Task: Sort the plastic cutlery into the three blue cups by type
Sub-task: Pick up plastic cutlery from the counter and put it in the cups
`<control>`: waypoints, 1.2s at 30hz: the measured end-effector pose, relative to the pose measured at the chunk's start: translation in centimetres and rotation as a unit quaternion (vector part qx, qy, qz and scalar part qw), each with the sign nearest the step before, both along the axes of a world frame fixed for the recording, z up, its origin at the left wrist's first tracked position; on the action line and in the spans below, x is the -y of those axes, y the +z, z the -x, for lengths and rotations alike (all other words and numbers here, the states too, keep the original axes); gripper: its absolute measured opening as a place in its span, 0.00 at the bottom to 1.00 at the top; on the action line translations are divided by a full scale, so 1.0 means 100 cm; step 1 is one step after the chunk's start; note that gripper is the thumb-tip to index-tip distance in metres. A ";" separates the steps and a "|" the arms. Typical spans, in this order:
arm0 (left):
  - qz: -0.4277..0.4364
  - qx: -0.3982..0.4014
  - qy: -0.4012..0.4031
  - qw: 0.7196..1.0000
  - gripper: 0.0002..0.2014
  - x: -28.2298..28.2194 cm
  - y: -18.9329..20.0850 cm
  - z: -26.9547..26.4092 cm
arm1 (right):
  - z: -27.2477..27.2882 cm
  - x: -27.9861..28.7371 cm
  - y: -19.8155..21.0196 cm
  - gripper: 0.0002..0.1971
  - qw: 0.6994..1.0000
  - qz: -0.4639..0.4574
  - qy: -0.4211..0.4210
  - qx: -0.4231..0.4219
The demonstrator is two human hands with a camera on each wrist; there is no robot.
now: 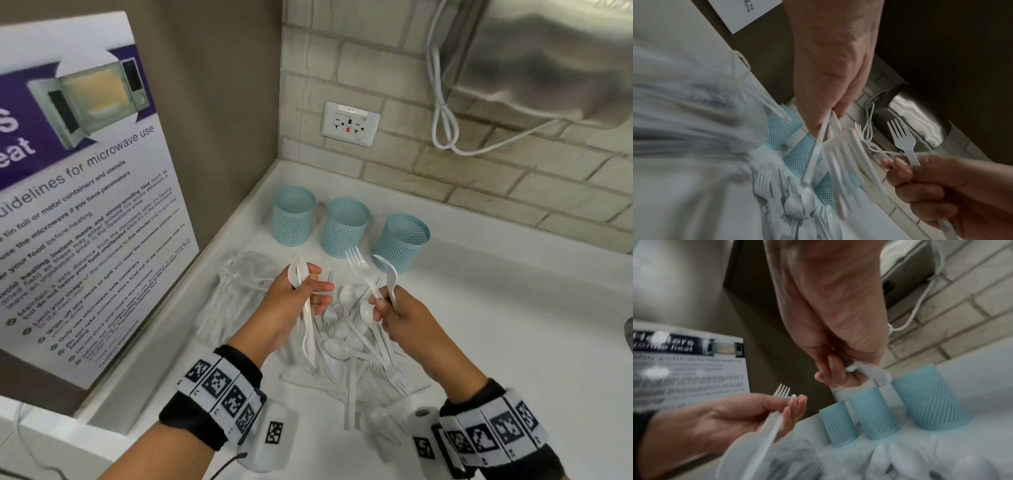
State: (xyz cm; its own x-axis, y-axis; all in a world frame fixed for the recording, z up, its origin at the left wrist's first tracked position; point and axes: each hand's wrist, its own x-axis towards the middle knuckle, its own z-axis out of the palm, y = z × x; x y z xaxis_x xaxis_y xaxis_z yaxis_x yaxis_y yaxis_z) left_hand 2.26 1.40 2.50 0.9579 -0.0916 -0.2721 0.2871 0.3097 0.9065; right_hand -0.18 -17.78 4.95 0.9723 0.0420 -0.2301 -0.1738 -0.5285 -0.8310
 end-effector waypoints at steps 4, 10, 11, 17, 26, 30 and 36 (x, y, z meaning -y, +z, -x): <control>0.058 -0.035 0.004 0.998 0.05 0.002 0.001 -0.001 | 0.008 -0.006 0.000 0.12 0.987 -0.148 0.017 -0.059; 0.115 -0.044 -0.019 0.992 0.11 0.002 0.005 0.000 | 0.009 -0.013 -0.001 0.09 0.977 -0.193 0.014 -0.088; 0.122 -0.043 -0.024 0.991 0.12 0.002 0.006 0.000 | 0.009 -0.014 -0.003 0.09 0.977 -0.194 0.011 -0.085; 0.177 -0.040 -0.039 0.983 0.09 0.005 0.011 0.002 | 0.013 -0.027 -0.005 0.03 0.995 -0.095 0.037 -0.006; 0.174 -0.016 -0.012 0.984 0.13 0.001 0.007 -0.001 | 0.011 -0.027 -0.012 0.08 0.995 -0.099 0.002 -0.011; 0.120 -0.024 -0.021 0.992 0.14 0.001 0.001 0.001 | 0.008 -0.021 -0.010 0.09 0.992 -0.123 -0.034 -0.008; -0.042 0.005 -0.076 0.996 0.06 0.019 -0.002 0.011 | 0.005 -0.027 -0.003 0.06 0.997 -0.069 0.015 0.012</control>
State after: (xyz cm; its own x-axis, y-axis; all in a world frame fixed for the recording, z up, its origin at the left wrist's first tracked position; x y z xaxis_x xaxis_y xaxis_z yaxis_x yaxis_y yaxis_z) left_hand 1.19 -0.48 2.27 0.9374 -0.2131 -0.2755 0.3159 0.1870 0.9302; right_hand -0.66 -15.09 4.68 0.9753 0.1014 -0.1962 -0.1380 -0.4140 -0.8997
